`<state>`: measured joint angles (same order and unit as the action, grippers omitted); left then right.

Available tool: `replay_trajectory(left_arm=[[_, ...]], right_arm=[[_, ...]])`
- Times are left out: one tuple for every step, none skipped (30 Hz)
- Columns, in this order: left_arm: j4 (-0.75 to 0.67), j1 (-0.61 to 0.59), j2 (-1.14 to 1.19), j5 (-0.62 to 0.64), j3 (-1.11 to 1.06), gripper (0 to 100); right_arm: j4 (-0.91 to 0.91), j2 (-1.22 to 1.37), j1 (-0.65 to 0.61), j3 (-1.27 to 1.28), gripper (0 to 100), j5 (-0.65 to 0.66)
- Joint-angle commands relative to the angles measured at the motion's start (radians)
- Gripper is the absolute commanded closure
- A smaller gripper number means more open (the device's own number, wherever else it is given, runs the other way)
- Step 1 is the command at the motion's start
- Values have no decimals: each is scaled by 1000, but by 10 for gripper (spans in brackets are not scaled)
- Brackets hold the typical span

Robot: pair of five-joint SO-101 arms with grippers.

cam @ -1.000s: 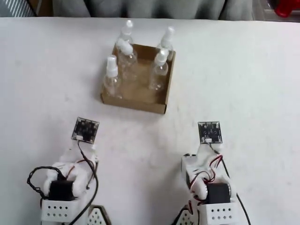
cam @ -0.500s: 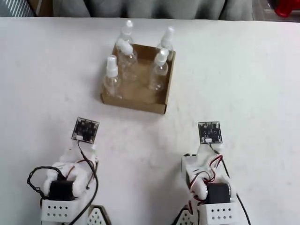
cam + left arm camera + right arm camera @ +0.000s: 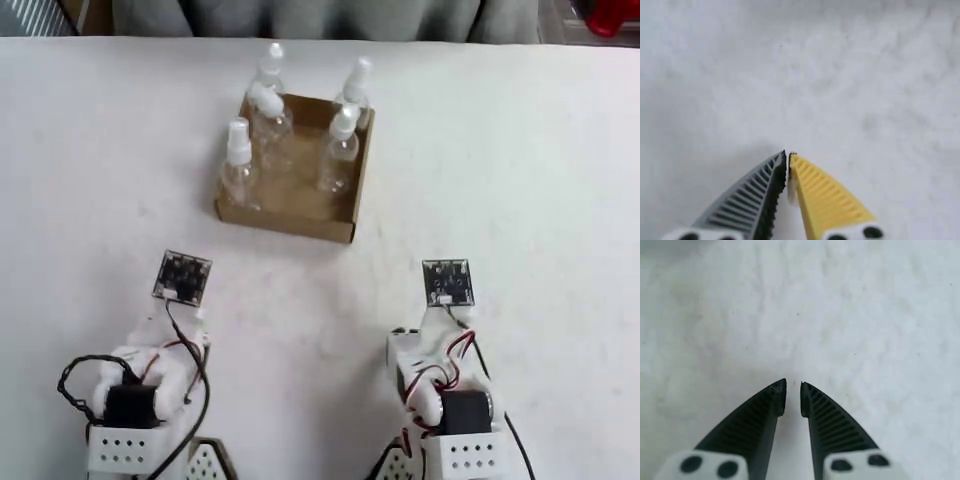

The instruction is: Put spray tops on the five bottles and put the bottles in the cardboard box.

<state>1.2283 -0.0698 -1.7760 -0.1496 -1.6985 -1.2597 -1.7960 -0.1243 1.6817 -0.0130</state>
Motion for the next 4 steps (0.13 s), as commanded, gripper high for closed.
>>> replay_trajectory(left_arm=[[11,-8,2,-3,3,980],[11,-8,2,-3,3,980],[11,-8,2,-3,3,980],[11,-8,2,-3,3,980]], right_arm=[[-5,-5,8,9,981,-9],[-5,-5,8,9,981,-9],[-5,-5,8,9,981,-9],[-5,-5,8,9,981,-9]])
